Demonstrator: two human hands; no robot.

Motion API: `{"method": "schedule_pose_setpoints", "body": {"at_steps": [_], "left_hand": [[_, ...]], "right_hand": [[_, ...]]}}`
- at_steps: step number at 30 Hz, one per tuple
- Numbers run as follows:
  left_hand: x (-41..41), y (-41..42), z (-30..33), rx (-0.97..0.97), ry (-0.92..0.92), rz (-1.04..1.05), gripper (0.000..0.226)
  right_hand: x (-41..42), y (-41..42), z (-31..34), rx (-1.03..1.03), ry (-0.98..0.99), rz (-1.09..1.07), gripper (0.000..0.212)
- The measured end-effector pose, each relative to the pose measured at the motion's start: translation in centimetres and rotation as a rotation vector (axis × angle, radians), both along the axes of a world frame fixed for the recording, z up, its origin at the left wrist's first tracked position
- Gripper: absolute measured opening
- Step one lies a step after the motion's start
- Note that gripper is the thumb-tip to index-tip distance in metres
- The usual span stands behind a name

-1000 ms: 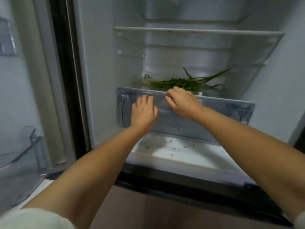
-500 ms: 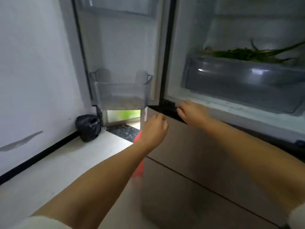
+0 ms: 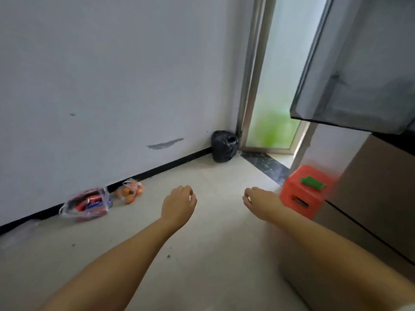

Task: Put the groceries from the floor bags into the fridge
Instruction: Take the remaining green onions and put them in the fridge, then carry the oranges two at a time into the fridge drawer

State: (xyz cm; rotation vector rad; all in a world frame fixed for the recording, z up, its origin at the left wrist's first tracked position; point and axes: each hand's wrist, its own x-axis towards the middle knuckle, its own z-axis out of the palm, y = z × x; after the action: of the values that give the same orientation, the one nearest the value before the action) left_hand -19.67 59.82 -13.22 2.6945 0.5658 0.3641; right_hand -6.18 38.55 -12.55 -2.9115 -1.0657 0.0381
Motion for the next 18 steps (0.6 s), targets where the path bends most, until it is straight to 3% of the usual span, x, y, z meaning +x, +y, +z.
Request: {"method": "schedule_pose_setpoints", "body": {"at_steps": [7,18], "left_hand": [[-3.4,12.9,-3.7,-0.031,0.116,0.205,0.025],[2.2,30.5,-4.5,-0.1,0.168,0.436,0.017]], "right_hand": [[-0.1,16.5,-4.0,-0.082,0.103,0.258,0.034],[8.4,38.8,-5.3,-0.163,0.203,0.439,0.035]]}}
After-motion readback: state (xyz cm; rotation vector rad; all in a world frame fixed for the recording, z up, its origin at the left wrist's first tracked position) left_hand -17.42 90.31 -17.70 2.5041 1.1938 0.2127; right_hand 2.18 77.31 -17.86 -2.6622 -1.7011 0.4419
